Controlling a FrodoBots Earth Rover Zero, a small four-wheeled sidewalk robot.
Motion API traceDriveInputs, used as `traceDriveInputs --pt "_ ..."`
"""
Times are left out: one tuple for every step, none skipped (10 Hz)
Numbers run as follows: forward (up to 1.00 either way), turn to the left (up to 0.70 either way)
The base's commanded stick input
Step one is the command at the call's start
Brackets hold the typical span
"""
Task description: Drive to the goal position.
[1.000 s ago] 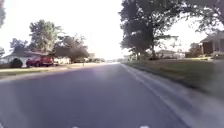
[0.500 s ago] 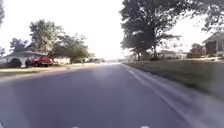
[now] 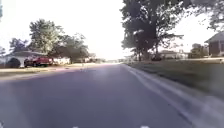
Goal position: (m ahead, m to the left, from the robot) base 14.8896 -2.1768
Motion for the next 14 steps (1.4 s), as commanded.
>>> traceDriveInputs --pt "1.00 0.00" --pt "1.00 0.00" --pt "1.00 0.00" --pt "1.00 0.00" --pt "1.00 0.00" --pt "1.00 0.00" --pt "1.00 0.00" --pt "1.00 0.00" --pt "1.00 0.00" --pt "1.00 0.00" --pt "1.00 0.00" --pt "1.00 0.00" --pt "1.00 0.00" --pt "1.00 0.00"
